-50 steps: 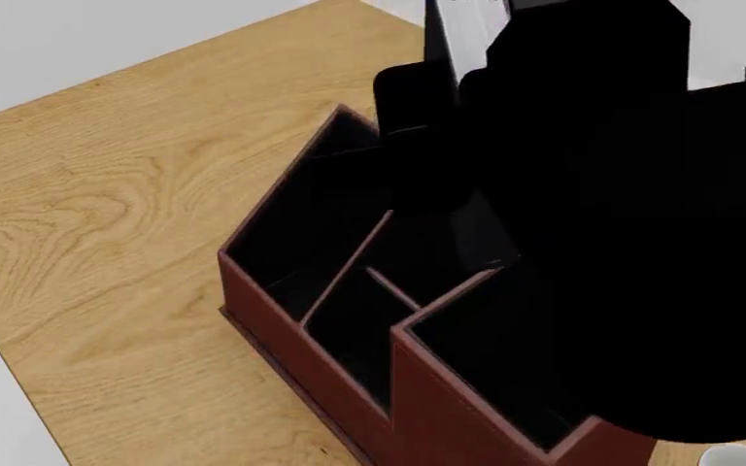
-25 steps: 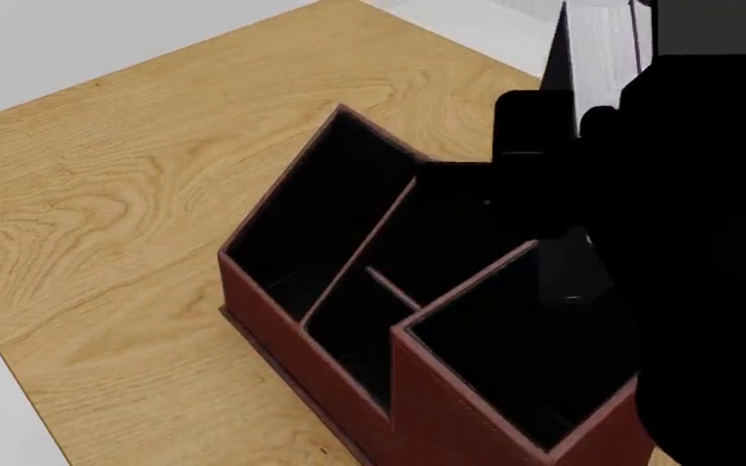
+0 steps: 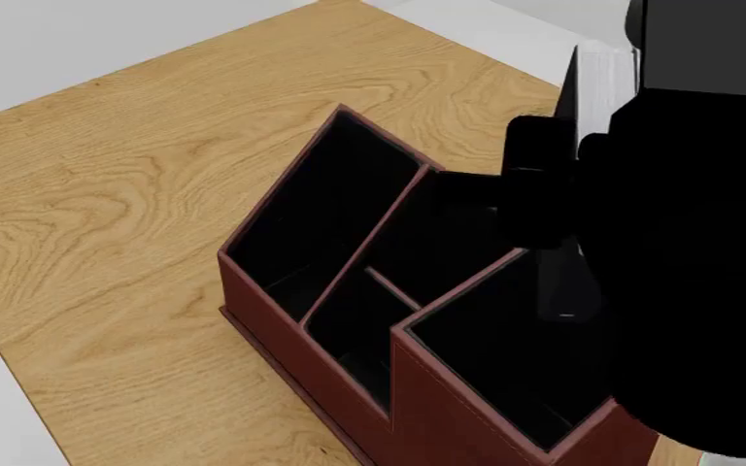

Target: Pick up the book and place it in the right compartment of the caddy.

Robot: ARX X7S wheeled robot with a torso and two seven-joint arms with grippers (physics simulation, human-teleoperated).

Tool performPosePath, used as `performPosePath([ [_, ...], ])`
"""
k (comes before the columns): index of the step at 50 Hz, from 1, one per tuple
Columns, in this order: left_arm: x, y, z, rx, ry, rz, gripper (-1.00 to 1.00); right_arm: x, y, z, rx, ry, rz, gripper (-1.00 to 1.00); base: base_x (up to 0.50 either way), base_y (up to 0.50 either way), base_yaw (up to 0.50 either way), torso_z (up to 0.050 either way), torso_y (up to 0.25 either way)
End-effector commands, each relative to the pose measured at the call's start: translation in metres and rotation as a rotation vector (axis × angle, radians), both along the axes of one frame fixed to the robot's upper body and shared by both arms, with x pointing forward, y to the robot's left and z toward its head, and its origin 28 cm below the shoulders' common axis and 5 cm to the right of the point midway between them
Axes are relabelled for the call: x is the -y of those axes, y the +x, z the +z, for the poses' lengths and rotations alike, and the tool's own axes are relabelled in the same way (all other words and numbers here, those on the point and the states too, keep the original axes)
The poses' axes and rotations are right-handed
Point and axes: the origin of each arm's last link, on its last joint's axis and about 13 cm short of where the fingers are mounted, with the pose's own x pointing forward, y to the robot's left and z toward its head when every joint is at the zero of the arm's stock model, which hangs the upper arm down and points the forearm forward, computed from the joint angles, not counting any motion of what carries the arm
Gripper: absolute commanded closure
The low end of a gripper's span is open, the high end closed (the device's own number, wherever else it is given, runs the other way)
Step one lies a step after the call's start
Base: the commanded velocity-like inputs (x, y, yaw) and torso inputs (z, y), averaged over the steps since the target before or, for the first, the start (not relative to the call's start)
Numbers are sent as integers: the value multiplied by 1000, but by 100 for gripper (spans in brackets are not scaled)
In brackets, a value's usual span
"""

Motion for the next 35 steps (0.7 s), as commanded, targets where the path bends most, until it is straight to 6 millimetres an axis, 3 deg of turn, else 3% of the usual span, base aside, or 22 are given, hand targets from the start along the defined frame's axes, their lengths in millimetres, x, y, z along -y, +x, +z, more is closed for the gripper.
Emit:
performPosePath([
  [1, -1, 0, 0, 2, -5, 1, -100, -2, 18, -8, -3, 7, -3, 100, 0, 0, 0, 0, 0],
  [12, -2, -1, 1, 6, -9, 2, -100, -5, 31, -22, -65, -8, -13, 100, 0, 0, 0, 1, 2],
  [35, -2, -2, 1, 5, -8, 2, -100, -6, 25, -39, -92, -7, -16, 100, 0, 0, 0, 0, 1],
])
